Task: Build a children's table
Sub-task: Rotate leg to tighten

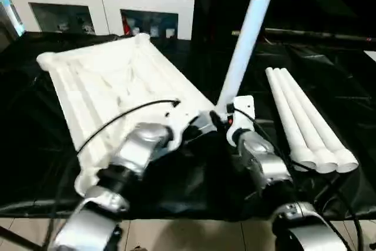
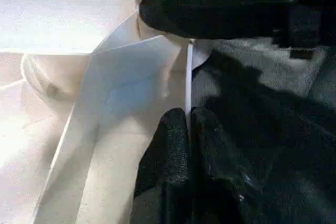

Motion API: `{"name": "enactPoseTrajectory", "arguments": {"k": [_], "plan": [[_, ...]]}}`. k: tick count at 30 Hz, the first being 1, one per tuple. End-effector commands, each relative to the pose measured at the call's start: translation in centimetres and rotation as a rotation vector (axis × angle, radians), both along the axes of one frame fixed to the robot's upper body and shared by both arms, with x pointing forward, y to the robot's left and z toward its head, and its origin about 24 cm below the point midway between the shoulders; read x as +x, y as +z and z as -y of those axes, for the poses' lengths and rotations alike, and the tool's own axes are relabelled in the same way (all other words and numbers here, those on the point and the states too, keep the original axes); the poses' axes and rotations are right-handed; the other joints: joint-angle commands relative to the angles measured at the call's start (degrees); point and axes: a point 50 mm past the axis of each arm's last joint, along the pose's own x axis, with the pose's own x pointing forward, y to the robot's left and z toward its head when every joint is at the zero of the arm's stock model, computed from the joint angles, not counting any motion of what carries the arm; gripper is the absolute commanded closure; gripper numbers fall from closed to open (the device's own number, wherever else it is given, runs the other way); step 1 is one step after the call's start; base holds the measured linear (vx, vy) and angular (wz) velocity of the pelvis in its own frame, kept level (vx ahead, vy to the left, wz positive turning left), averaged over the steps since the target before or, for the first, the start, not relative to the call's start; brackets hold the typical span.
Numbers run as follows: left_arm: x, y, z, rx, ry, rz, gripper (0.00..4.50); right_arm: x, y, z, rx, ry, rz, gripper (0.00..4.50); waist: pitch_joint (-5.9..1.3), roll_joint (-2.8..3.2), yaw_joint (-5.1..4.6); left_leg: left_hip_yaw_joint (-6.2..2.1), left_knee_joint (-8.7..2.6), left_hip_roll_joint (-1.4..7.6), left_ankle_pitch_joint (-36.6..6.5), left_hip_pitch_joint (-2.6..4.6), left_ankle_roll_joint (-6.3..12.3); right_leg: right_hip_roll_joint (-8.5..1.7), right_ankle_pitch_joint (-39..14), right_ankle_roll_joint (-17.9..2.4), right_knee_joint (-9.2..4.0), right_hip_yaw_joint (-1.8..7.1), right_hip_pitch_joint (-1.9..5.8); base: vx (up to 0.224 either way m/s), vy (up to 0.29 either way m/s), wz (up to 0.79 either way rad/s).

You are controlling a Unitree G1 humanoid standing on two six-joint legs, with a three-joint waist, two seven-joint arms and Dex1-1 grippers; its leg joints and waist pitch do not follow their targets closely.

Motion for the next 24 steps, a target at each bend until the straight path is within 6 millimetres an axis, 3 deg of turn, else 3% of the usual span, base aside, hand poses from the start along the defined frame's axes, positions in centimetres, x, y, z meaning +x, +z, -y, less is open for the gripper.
{"name": "enactPoseTrajectory", "arguments": {"k": [1, 7, 11, 15, 16, 18, 20, 21, 22, 24], "plan": [[-0.5, -1.0, 0.9, -0.014, -0.013, -0.031, 4.5, -0.6, -1.1, -0.5, 0.046, 0.009, -0.054, 1.41, -2.8, 0.27, -0.37, -2.07, -4.3, 3.45, -19.06, 0.77, -1.32, -5.27, -19.01, -8.18, -5.52, 2.97, 0.7, 0.0, 0.0, 0.0], [-0.3, -0.9, 0.5, -0.013, -0.013, -0.019, 4.5, -0.1, -0.3, 0.3, -0.002, 0.01, 0.002, 0.66, -2.87, 0.24, -0.19, -1.95, -4.27, 3.5, -17.34, 0.66, -0.45, -5.21, -18.36, -8.4, -5.39, 2.91, 0.8, 0.0, 0.0, 0.0], [-0.2, -0.6, 0.6, -0.022, -0.033, 0.022, 4.5, -0.1, 1.0, 1.9, -0.019, 0.017, 0.071, 0.66, -2.82, -0.08, 0.23, -1.76, -4.18, 3.58, -16.75, 0.7, 0.3, -5.19, -18.23, -7.82, -5.51, 2.96, 0.69, 0.0, 0.0, 0.0], [0.4, 0.3, 0.8, -0.065, -0.003, 0.082, 4.5, -1.3, 2.0, 3.9, -0.028, 0.057, 0.103, 0.66, -2.65, -0.29, 0.46, -1.83, -4.25, 3.4, -15.45, 0.2, 1.4, -5.05, -18.68, -6.47, -5.61, 2.96, 1.13, 0.0, 0.0, 0.0], [0.8, 0.7, 0.6, -0.086, 0.027, 0.095, 4.05, -1.8, 2.1, 4.5, -0.041, 0.077, 0.103, 0.59, -2.76, -0.35, 0.5, -1.89, -4.23, 3.34, -14.26, -0.16, 1.63, -5.11, -18.45, -6.08, -5.6, 2.88, 1.41, 0.0, 0.0, 0.0], [1.3, 1.5, 0.1, -0.131, 0.065, 0.108, 3.94, -2.5, 2.1, 5.2, -0.057, 0.111, 0.096, 0.59, -2.84, -0.16, 0.57, -1.92, -4.17, 3.42, -13.66, 0.02, 1.77, -5.14, -17.7, -6.51, -5.47, 2.84, 1.19, 0.0, 0.0, 0.0], [2.3, 2.9, -1.6, -0.141, 0.142, 0.161, 3.79, -3.5, 2.0, 5.7, -0.089, 0.17, 0.075, 0.59, -3.48, -0.02, 0.96, -1.81, -3.65, 3.54, -9.92, -0.18, 2.69, -5.03, -9.94, -8.28, -4.74, 2.76, 1.57, 0.0, 0.0, 0.0], [2.4, 3.0, -1.8, -0.141, 0.152, 0.164, 3.64, -3.6, 2.0, 5.7, -0.09, 0.173, 0.074, 0.59, -3.49, -0.08, 0.72, -1.81, -3.58, 3.54, -8.92, -0.45, 2.9, -4.85, -7.03, -9.0, -4.32, 2.71, 1.71, 0.0, 0.0, 0.0], [2.6, 3.4, -2.4, -0.143, 0.18, 0.17, 3.53, -3.7, 2.0, 5.7, -0.09, 0.182, 0.069, 0.59, -3.85, -0.21, 0.3, -1.83, -3.19, 3.27, -5.74, -0.79, 3.94, -4.68, 0.7, -10.65, -3.5, 2.44, 2.01, 0.0, 0.0, 0.0], [3.1, 4.0, -4.2, -0.108, 0.242, 0.203, 3.48, -3.9, 2.0, 5.7, -0.082, 0.19, 0.052, 0.59, -4.17, -0.09, -0.04, -1.73, -2.74, 3.1, -2.81, -0.99, 5.54, -4.59, 6.99, -12.44, -2.73, 2.4, 2.11, 0.0, 0.0, 0.0]]}}
